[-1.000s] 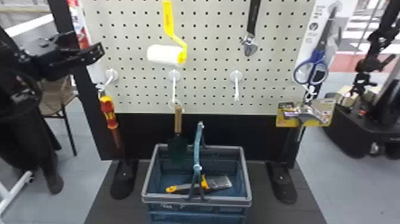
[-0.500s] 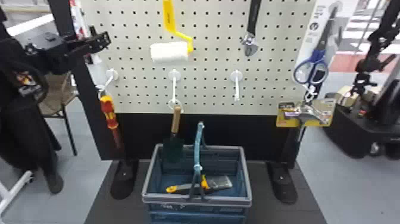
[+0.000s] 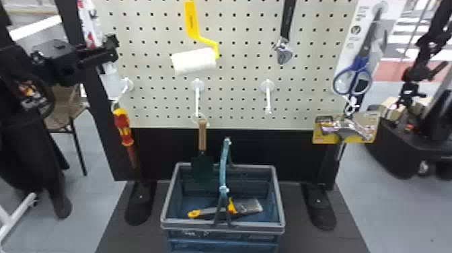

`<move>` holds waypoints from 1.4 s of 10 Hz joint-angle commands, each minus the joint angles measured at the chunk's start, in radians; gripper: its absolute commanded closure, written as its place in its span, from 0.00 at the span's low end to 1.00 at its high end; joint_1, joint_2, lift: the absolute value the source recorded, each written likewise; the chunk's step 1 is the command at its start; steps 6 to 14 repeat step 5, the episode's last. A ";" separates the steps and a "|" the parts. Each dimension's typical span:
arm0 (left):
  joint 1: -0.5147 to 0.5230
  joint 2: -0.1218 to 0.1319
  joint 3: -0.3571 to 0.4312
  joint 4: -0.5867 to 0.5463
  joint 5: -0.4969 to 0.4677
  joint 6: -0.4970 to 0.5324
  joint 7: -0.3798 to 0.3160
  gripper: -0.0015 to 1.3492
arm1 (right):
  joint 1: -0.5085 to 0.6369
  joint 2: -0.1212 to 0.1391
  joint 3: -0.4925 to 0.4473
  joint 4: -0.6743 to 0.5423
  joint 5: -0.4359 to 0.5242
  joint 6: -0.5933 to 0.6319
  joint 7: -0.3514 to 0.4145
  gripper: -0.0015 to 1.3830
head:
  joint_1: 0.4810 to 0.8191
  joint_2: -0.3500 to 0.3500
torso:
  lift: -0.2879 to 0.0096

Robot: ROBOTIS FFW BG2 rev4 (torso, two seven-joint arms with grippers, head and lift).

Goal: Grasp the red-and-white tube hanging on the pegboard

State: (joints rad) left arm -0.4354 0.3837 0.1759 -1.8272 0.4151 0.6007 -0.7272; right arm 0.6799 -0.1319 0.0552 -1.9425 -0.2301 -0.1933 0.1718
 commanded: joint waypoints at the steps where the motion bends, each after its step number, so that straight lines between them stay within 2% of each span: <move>1: 0.000 0.000 0.001 0.000 0.002 -0.006 0.000 0.83 | -0.001 0.000 0.000 0.000 0.000 0.000 0.000 0.11 | 0.20 0.50 | 0.63; 14: 0.004 0.000 0.002 0.000 0.001 -0.001 0.000 0.83 | 0.001 0.000 0.000 0.002 0.000 0.000 0.000 0.11 | 0.20 0.50 | 0.63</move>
